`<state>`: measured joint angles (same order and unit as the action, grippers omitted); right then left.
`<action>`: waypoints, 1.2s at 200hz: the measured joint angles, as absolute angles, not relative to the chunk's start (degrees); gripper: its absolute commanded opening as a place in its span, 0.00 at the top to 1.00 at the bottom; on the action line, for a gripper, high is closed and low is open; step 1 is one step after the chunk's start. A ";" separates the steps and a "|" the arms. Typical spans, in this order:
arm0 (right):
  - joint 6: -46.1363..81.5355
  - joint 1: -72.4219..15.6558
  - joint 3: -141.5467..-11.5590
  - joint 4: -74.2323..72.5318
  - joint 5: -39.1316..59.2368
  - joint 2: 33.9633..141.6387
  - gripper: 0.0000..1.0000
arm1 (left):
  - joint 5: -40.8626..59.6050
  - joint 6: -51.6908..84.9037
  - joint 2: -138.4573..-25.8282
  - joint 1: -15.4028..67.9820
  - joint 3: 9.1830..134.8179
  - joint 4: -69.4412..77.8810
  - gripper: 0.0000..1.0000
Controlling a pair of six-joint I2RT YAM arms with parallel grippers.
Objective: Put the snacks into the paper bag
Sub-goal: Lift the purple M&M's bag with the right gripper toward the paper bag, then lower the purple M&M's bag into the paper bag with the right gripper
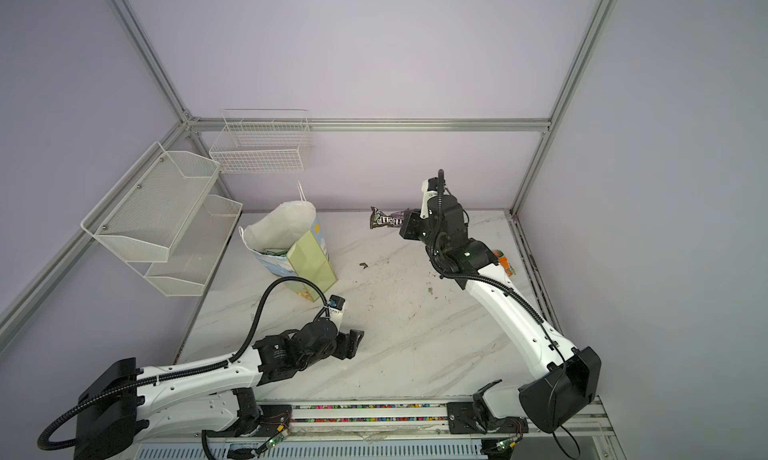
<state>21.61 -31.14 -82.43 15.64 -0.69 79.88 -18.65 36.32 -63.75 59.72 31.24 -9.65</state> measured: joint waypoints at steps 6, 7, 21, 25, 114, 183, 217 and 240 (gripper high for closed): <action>21.21 -32.29 -83.77 16.03 -1.52 80.88 1.00 | -18.74 36.40 -63.75 59.81 31.03 -9.67 0.19; 21.17 -32.45 -83.92 16.12 -1.65 81.01 1.00 | -18.76 36.42 -63.75 59.83 30.98 -9.67 0.19; 20.23 -35.11 -87.07 16.88 -3.81 83.44 1.00 | -18.92 36.45 -63.68 60.05 30.44 -9.63 0.19; 20.08 -35.75 -87.92 17.19 -4.36 84.09 1.00 | -18.92 36.47 -63.64 60.12 30.28 -9.63 0.19; 13.28 -50.46 -112.57 24.43 -16.67 100.86 1.00 | -20.25 37.52 -60.84 61.30 28.05 -9.50 0.19; 8.36 -56.75 -131.94 30.96 -23.05 114.34 1.00 | -21.61 38.50 -58.13 62.28 26.46 -9.93 0.19; 6.39 -58.87 -140.05 33.52 -24.97 120.11 1.00 | -22.11 38.83 -57.63 62.67 26.35 -10.35 0.19; 5.17 -59.83 -143.00 34.35 -26.24 122.58 1.00 | -22.46 39.05 -57.14 62.83 26.24 -10.37 0.19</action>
